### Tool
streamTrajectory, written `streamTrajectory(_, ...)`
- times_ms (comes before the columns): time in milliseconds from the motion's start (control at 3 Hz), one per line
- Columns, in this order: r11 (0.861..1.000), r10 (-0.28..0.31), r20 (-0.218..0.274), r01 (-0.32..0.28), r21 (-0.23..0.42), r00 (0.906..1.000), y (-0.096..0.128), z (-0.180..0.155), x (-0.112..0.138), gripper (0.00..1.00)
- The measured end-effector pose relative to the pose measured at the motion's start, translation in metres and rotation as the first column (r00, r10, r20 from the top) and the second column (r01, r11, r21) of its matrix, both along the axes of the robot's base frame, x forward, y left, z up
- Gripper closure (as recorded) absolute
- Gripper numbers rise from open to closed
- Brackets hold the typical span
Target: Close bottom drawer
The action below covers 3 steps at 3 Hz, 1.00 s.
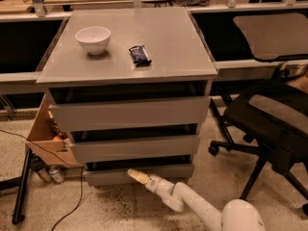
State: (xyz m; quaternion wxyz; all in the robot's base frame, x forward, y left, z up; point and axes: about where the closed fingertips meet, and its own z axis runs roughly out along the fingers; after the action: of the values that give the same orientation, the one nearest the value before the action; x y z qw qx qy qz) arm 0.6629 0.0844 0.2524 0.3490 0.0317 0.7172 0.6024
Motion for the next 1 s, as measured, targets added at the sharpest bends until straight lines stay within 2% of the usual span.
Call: streamTrajectory(1000, 1.0, 0.016, 0.039, -0.015, -0.023, 0.9991, 0.0121, 0.0063, 0.0125, 0.0)
